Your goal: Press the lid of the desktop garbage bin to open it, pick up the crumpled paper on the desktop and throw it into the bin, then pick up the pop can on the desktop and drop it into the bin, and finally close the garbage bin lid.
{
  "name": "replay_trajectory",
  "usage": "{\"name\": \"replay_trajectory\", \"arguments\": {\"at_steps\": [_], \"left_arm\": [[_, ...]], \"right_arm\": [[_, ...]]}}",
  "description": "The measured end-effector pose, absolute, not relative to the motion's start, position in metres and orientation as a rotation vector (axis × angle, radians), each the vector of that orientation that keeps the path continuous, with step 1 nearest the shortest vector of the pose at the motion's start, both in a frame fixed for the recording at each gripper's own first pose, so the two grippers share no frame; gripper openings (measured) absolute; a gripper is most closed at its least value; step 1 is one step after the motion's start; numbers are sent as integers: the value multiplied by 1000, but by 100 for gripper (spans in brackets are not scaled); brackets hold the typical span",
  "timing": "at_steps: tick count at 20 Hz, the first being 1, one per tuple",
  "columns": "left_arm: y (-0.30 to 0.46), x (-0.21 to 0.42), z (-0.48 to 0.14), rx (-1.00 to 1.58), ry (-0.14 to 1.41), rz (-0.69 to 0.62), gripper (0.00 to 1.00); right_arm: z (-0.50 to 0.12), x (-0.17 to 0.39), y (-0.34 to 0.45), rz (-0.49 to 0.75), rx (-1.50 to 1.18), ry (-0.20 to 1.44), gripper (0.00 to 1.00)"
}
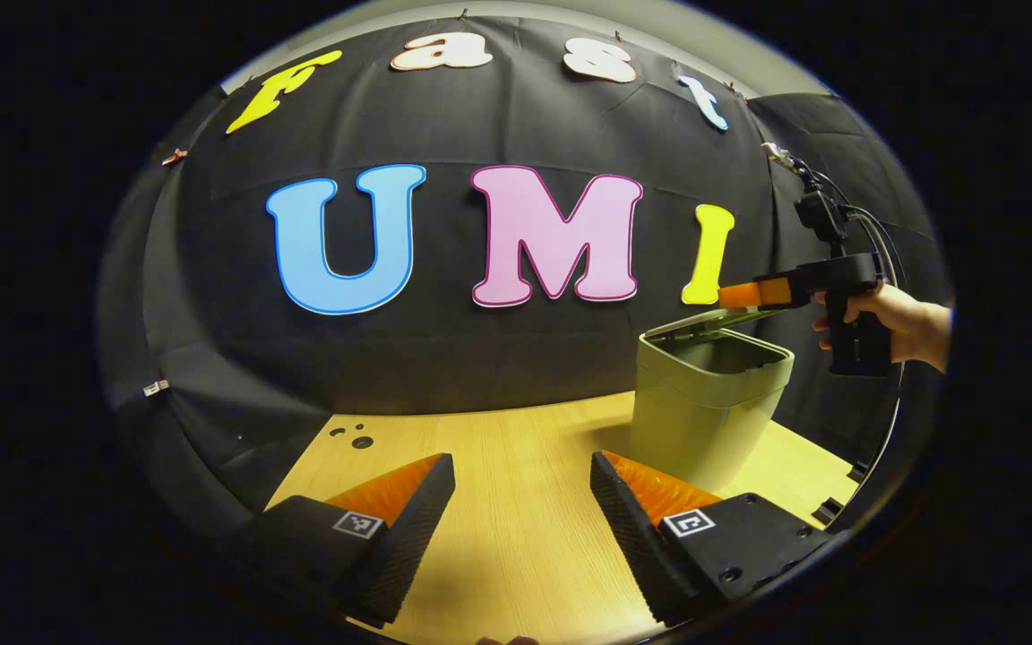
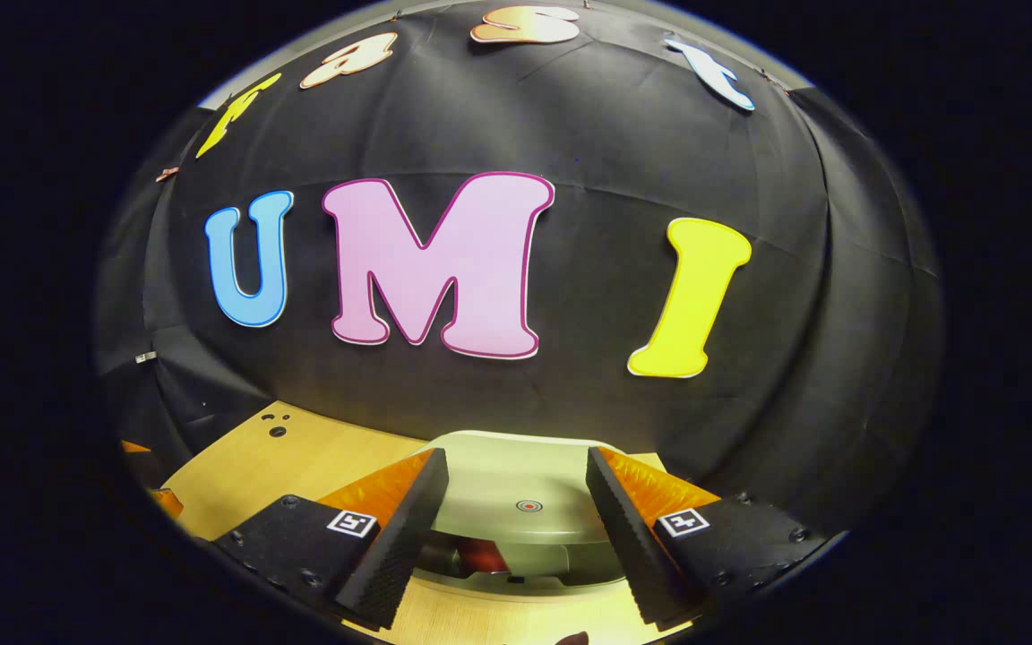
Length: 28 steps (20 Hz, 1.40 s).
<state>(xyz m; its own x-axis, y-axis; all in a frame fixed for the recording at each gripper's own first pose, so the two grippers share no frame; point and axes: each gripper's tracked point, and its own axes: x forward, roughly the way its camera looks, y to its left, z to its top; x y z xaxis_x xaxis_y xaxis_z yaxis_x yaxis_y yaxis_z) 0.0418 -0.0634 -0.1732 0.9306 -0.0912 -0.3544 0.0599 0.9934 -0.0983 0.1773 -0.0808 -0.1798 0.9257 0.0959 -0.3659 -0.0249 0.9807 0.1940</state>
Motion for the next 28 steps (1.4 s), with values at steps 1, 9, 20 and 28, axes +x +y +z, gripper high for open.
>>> {"name": "replay_trajectory", "arguments": {"at_steps": [1,9,20,28], "left_arm": [[-64,42,-173,-86,368,-78,98],[-67,41,-176,-87,374,-90,98],[-69,40,-177,-89,379,-92,98],[-77,43,-178,-106,377,-110,98]], "right_arm": [[-184,175,-79,63,190,387,98],[-209,156,-70,76,176,390,98],[-238,143,-66,70,280,419,98],[-247,141,-65,72,277,424,100]]}}
